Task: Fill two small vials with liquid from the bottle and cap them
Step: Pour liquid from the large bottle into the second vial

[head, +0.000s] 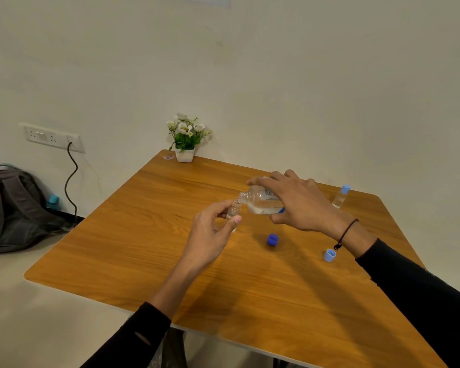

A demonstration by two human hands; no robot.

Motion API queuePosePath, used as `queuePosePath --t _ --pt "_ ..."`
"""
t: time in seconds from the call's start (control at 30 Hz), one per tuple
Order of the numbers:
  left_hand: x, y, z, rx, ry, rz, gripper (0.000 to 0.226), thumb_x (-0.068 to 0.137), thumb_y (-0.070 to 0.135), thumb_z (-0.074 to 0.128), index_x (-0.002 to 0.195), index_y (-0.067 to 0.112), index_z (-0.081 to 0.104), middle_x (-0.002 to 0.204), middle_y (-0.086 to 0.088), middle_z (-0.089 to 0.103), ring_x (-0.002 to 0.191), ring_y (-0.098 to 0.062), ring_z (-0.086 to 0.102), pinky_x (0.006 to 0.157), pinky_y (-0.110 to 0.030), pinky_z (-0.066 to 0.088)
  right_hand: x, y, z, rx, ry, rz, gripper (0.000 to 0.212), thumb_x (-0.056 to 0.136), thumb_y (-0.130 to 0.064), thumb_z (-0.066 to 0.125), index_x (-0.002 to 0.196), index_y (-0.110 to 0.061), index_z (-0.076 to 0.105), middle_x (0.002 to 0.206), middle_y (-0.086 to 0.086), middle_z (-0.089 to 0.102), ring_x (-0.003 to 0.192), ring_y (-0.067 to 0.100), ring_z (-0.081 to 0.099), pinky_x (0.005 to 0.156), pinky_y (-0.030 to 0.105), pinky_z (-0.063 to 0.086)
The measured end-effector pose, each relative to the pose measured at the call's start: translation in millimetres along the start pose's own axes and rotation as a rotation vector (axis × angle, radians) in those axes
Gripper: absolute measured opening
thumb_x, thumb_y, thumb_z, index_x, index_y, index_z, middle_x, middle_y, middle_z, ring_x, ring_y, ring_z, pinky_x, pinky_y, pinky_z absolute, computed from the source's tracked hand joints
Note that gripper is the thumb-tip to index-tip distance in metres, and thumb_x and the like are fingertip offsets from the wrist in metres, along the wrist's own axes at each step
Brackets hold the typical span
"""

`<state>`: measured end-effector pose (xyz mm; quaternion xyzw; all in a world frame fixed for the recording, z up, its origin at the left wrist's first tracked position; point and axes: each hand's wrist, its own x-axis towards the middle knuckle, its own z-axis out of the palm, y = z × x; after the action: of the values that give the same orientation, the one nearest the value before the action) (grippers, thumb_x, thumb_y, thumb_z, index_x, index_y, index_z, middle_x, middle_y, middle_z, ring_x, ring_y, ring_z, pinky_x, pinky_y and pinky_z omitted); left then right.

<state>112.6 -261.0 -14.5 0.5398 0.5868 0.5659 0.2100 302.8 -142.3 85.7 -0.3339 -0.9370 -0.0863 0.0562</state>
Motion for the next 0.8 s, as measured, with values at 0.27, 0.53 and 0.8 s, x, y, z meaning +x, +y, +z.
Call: queuePosePath --t 0.27,0.53,0.8 --pt "0.0 -0.4 -0.7 -0.005 -0.004 0.011 0.038 0.101 0.021 0.073 0.139 0.023 0.069 0.127 0.009 0.074 0.117 -0.009 0.067 0.097 -0.029 0.058 0.6 -0.1 -0.5 -0.001 0.001 0.002 0.091 0.082 -0.038 0.080 0.155 -0.050 0.027 0.136 -0.009 0.052 0.117 0.017 0.045 0.081 0.039 0.044" --pt "0.8 0.1 -0.4 0.005 -0.006 0.009 0.039 0.101 0.021 0.072 0.140 0.022 0.069 0.127 0.008 0.074 0.118 -0.010 0.067 0.101 -0.036 0.059 0.4 -1.2 -0.1 0.014 -0.002 0.009 0.091 0.081 -0.038 0.079 0.154 -0.052 0.026 0.134 -0.010 0.052 0.116 0.016 0.045 0.083 0.043 0.049" --pt "1.8 -0.2 -2.1 0.007 0.005 0.039 0.038 0.101 0.022 0.073 0.138 0.019 0.070 0.127 0.006 0.076 0.117 -0.010 0.069 0.099 -0.031 0.059 -4.8 -4.4 8.6 0.105 0.037 0.028 0.088 0.083 -0.041 0.079 0.151 -0.053 0.025 0.135 -0.012 0.053 0.119 0.017 0.048 0.088 0.048 0.052"
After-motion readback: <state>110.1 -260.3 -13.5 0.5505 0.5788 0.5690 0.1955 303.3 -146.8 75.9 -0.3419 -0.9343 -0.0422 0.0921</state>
